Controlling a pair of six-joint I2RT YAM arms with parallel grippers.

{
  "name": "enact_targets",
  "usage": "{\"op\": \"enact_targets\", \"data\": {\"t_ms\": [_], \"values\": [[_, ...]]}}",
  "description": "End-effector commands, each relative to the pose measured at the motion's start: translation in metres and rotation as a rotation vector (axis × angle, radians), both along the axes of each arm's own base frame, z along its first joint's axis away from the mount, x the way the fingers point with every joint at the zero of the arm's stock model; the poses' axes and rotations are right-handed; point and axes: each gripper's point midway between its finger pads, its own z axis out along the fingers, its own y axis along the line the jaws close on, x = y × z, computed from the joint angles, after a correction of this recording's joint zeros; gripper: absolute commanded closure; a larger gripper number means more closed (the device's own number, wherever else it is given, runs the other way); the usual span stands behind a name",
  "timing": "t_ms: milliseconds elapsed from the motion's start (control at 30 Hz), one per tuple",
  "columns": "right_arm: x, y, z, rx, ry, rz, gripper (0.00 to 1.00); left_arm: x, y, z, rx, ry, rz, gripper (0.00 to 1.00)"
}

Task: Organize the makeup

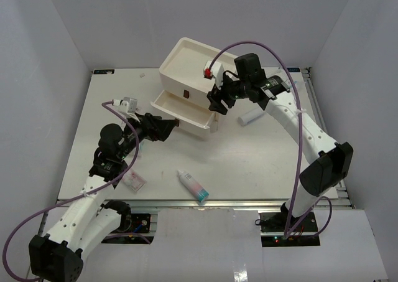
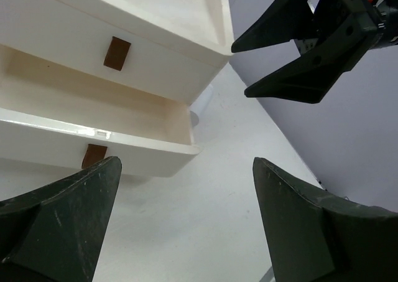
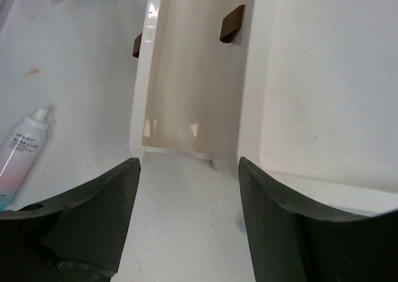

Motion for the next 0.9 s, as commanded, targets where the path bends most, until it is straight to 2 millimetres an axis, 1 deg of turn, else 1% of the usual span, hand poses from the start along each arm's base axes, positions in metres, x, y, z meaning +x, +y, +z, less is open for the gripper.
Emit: {"op": "enact_targets", "data": {"t_ms": [0, 67, 200, 267, 333, 400, 467, 533, 600, 667, 733, 800, 867], "values": [[-0.010, -0.028, 0.011, -0.003, -0.080, -0.028, 0.29, -0.018, -0.002, -0.009, 0.039, 0.107, -0.049, 0.02], [-0.012, -0.040, 0.005, -0.006, -0.069, -0.036, 0.28, -0.020, -0.001, -0.025, 0.040, 0.191, -0.042, 0.02], [-0.024, -0.063, -0.011, 0.034, -0.020, -0.020, 0.28, -0.031, -0.006, -0.063, -0.023, 0.421, -0.044, 0.02], [-0.032, -0.075, -0.020, 0.058, 0.004, -0.032, 0.27, -0.040, -0.009, -0.072, -0.075, 0.510, -0.050, 0.02], [-0.038, -0.088, -0.030, 0.081, 0.027, -0.056, 0.27, -0.047, -0.009, -0.074, -0.118, 0.546, -0.049, 0.02], [-0.043, -0.104, -0.042, 0.106, 0.042, -0.096, 0.26, -0.054, -0.008, -0.080, -0.144, 0.576, -0.032, 0.02], [-0.044, -0.121, -0.048, 0.136, 0.044, -0.142, 0.26, -0.060, -0.007, -0.094, -0.133, 0.634, -0.013, 0.02], [-0.044, -0.136, -0.061, 0.172, 0.072, -0.194, 0.25, -0.066, -0.009, -0.111, -0.114, 0.701, 0.000, 0.05], [-0.045, -0.146, -0.071, 0.208, 0.106, -0.228, 0.25, -0.071, -0.013, -0.123, -0.102, 0.761, 0.003, 0.06], [-0.050, -0.157, -0.079, 0.261, 0.148, -0.255, 0.25, -0.080, -0.019, -0.140, -0.064, 0.844, 0.030, 0.06], [-0.052, -0.165, -0.080, 0.283, 0.158, -0.280, 0.25, -0.088, -0.022, -0.155, -0.002, 0.910, 0.087, 0.04], [-0.054, -0.166, -0.079, 0.296, 0.155, -0.277, 0.25, -0.095, -0.023, -0.167, 0.041, 0.979, 0.145, 0.02], [-0.056, -0.167, -0.077, 0.302, 0.137, -0.282, 0.25, -0.099, -0.016, -0.176, 0.075, 1.039, 0.242, 0.02]]}}
